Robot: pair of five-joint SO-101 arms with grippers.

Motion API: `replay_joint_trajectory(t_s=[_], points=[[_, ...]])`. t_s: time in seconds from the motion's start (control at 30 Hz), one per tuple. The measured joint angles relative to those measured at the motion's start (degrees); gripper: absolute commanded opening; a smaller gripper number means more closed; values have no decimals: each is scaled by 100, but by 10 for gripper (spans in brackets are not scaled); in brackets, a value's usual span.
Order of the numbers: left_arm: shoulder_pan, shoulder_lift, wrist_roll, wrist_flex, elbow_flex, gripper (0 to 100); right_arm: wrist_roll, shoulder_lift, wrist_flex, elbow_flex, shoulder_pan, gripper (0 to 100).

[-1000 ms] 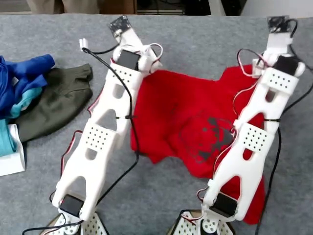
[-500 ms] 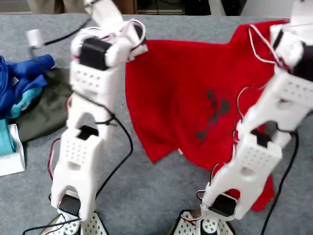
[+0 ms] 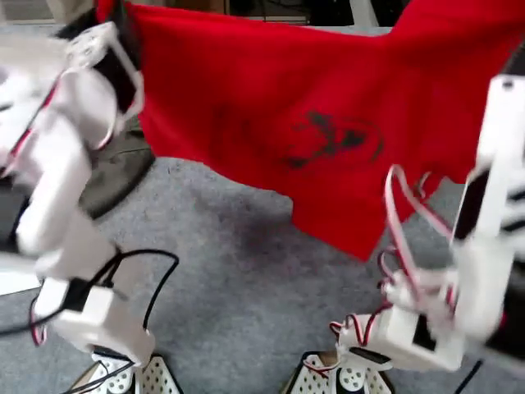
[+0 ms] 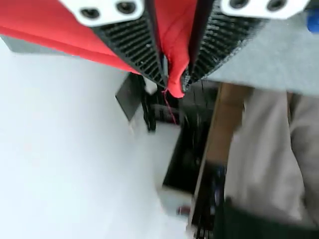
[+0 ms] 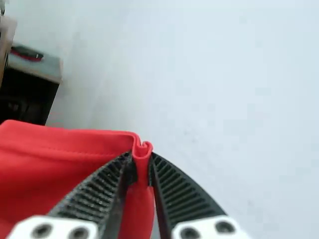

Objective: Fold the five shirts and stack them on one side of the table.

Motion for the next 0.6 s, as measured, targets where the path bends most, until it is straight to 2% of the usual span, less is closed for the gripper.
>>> replay_joint_trajectory(t_s=[0.2, 0.43, 0.6], points=[[0, -967, -167, 0, 1503, 19, 316, -747, 18, -18, 0, 5], [0, -2796, -185, 0, 4659, 19, 853, -1574, 387, -97, -9, 5], [0, -4132, -185, 0, 6655, 19, 897, -1846, 413, -97, -9, 5]])
